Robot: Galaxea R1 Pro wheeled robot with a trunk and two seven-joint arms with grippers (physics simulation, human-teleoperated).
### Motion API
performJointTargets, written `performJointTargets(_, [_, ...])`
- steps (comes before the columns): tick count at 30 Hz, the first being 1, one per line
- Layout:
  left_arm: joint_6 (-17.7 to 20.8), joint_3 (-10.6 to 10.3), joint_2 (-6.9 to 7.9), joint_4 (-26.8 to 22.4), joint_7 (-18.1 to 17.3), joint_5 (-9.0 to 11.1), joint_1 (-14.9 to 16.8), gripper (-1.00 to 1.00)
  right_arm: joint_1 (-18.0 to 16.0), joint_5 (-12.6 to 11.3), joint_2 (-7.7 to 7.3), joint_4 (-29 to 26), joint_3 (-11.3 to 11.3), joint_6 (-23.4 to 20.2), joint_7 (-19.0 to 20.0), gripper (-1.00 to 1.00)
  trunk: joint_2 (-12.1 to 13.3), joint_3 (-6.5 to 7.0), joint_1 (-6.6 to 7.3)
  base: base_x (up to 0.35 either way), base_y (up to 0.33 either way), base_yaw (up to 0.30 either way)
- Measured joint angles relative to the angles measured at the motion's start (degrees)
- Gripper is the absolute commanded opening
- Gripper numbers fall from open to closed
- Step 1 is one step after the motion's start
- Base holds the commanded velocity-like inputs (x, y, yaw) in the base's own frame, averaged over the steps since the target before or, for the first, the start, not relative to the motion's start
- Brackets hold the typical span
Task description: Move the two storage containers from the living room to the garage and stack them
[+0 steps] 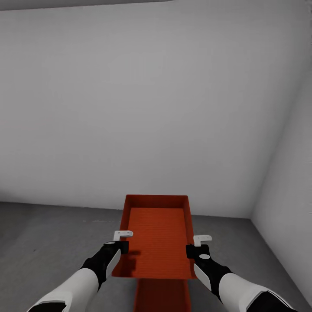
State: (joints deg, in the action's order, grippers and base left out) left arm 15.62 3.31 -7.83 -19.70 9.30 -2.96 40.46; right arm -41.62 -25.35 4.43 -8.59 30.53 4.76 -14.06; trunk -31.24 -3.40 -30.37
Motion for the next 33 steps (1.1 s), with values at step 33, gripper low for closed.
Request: performJointTargets(33, [-0.08,-0.03,0.0,-0.02,-0.04,-0.07,0.01,-1.0,0.0,0.12,0.0,0.0,-0.11,0.09,0.0,-1.0,0.0,0.0,0.0,0.116,0.0,-0.085])
